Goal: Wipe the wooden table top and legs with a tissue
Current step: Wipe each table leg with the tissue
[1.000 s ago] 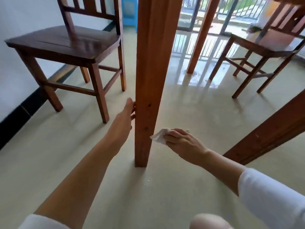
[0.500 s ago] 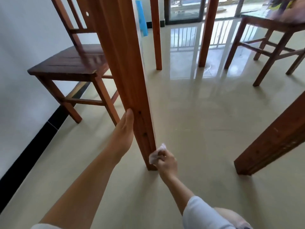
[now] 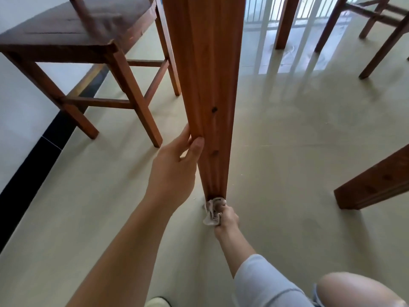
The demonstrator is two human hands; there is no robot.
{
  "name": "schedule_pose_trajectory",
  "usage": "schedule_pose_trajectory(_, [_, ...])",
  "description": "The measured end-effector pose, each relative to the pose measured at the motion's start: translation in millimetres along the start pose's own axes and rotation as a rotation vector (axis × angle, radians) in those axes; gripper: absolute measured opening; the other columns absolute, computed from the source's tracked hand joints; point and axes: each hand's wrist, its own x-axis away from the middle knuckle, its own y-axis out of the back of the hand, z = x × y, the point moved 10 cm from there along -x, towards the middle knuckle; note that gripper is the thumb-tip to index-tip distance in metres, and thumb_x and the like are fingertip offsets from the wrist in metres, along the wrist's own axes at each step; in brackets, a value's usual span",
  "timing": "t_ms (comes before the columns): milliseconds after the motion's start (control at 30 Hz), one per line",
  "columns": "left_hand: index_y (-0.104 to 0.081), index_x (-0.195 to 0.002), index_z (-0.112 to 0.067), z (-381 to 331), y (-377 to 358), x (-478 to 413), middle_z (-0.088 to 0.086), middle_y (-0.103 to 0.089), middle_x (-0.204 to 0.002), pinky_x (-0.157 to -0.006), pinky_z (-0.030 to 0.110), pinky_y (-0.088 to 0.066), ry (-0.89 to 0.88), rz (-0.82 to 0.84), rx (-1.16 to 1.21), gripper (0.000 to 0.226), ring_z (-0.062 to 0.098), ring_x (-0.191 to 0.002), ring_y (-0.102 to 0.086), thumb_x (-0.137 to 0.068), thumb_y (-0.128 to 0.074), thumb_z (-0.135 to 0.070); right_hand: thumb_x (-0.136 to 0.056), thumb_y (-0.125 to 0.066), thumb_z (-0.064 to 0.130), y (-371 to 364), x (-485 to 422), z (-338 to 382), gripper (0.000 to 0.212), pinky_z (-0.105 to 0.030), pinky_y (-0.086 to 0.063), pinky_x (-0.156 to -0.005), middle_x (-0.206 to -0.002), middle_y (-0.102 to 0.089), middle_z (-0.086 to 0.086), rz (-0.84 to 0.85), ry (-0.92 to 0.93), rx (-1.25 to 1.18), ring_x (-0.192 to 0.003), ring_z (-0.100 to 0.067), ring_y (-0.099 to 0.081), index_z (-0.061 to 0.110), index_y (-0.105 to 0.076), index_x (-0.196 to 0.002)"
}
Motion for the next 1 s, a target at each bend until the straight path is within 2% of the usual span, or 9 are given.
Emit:
schedule_pose_trajectory(100, [-0.044,-0.138,-0.034,-2.8,1.5,-0.5,-0.019,-0.056,-0.128,-0.093,0.020,-0.036,-0.017,0.016,-0.056,0.046,0.007,-0.119,-0.054,-0.093,-0.040,-0.043,-0.050,-0.053,-0.012,5.3,14.8,5.3,0.023,-0.035,-0.052,-0.055,-0.089,-0.055,-0.023,0.021,-0.006,-0.009,-0.075,-0.033,-0.056,-0.003,-0.055,-0.071])
schedule_pose_trajectory(233, [-0.042,-0.139,-0.032,-6.3,2.6,1.2,-0.015,-0.056,-0.131,-0.100,0.027,-0.037,-0.007,0.031,-0.051,0.045,0.010,-0.121,-0.054,-0.094,-0.040,-0.040,-0.069,-0.055,-0.016,7.1,21.2,25.2,0.010,-0.045,-0.058,-0.060,-0.083,-0.062,-0.022,-0.134,-0.030,0.047,-0.068,-0.030,-0.061,-0.007,-0.054,-0.073])
schedule_pose_trajectory(333, [-0.041,-0.140,-0.031,-9.1,2.0,4.5,-0.012,-0.055,-0.133,-0.106,0.036,-0.037,0.013,0.046,-0.052,0.045,0.014,-0.123,-0.052,-0.095,-0.039,-0.038,-0.075,-0.044,-0.007,-12.0,34.9,33.0,0.024,-0.036,-0.057,-0.064,-0.092,-0.063,-0.020,-0.007,-0.069,0.093,-0.070,-0.030,-0.061,-0.002,-0.064,-0.086])
schedule_pose_trajectory(433, [-0.041,-0.141,-0.028,-20.1,3.2,9.6,-0.012,-0.052,-0.135,-0.103,0.033,-0.038,0.030,0.069,-0.071,0.043,0.015,-0.125,-0.051,-0.098,-0.039,-0.031,-0.082,-0.024,-0.004,-20.1,63.9,58.8,0.050,-0.020,-0.049,-0.049,-0.066,-0.051,-0.010,0.213,-0.074,0.010,-0.054,-0.023,-0.054,0.013,-0.054,-0.046])
schedule_pose_trajectory(500, [-0.041,-0.141,-0.026,-31.0,4.8,14.0,-0.013,-0.052,-0.133,-0.098,0.026,-0.039,0.049,0.076,-0.037,0.043,0.015,-0.125,-0.050,-0.098,-0.039,-0.026,-0.083,-0.024,-0.006,-25.3,88.5,90.5,0.052,-0.018,-0.049,-0.048,-0.060,-0.049,-0.009,0.364,-0.036,-0.039,-0.046,-0.020,-0.054,0.012,-0.053,-0.043])
schedule_pose_trajectory(667, [-0.037,-0.141,-0.029,-75.6,18.5,21.1,-0.016,-0.049,-0.136,-0.103,0.035,-0.039,0.054,-0.011,0.103,0.047,0.011,-0.123,-0.049,-0.095,-0.042,-0.033,-0.071,-0.044,0.000,-82.5,191.9,192.2,0.023,-0.028,-0.052,-0.045,-0.061,-0.053,-0.014,0.750,0.242,-0.049,-0.050,-0.024,-0.054,0.003,-0.055,-0.051])
schedule_pose_trajectory(767, [-0.035,-0.141,-0.030,-111.8,28.7,22.5,-0.014,-0.048,-0.139,-0.103,0.038,-0.039,-0.006,-0.093,0.161,0.051,0.016,-0.126,-0.049,-0.092,-0.040,-0.041,-0.064,-0.073,0.012,-113.7,253.7,230.9,0.016,-0.031,-0.050,-0.061,-0.078,-0.060,-0.016,0.760,0.396,0.065,-0.071,-0.027,-0.060,0.004,-0.065,-0.076])
schedule_pose_trajectory(933, [-0.041,-0.138,-0.023,-139.4,38.3,26.6,-0.009,-0.053,-0.134,-0.107,0.042,-0.035,-0.044,-0.172,0.153,0.058,0.018,-0.125,-0.050,-0.088,-0.033,-0.053,-0.092,-0.058,0.018,-166.3,372.2,287.5,0.026,-0.008,-0.048,-0.057,-0.062,-0.065,0.019,0.805,0.932,0.244,-0.066,0.002,-0.064,0.028,-0.067,-0.070])
schedule_pose_trajectory(1000, [-0.042,-0.136,-0.023,-140.2,37.7,26.1,-0.009,-0.054,-0.132,-0.107,0.039,-0.035,-0.039,-0.163,0.141,0.055,0.014,-0.120,-0.051,-0.091,-0.030,-0.051,-0.095,-0.054,0.026,-185.9,403.8,287.2,0.019,-0.011,-0.053,-0.063,-0.073,-0.068,0.018,0.806,1.124,0.337,-0.073,0.000,-0.066,0.028,-0.069,-0.084])
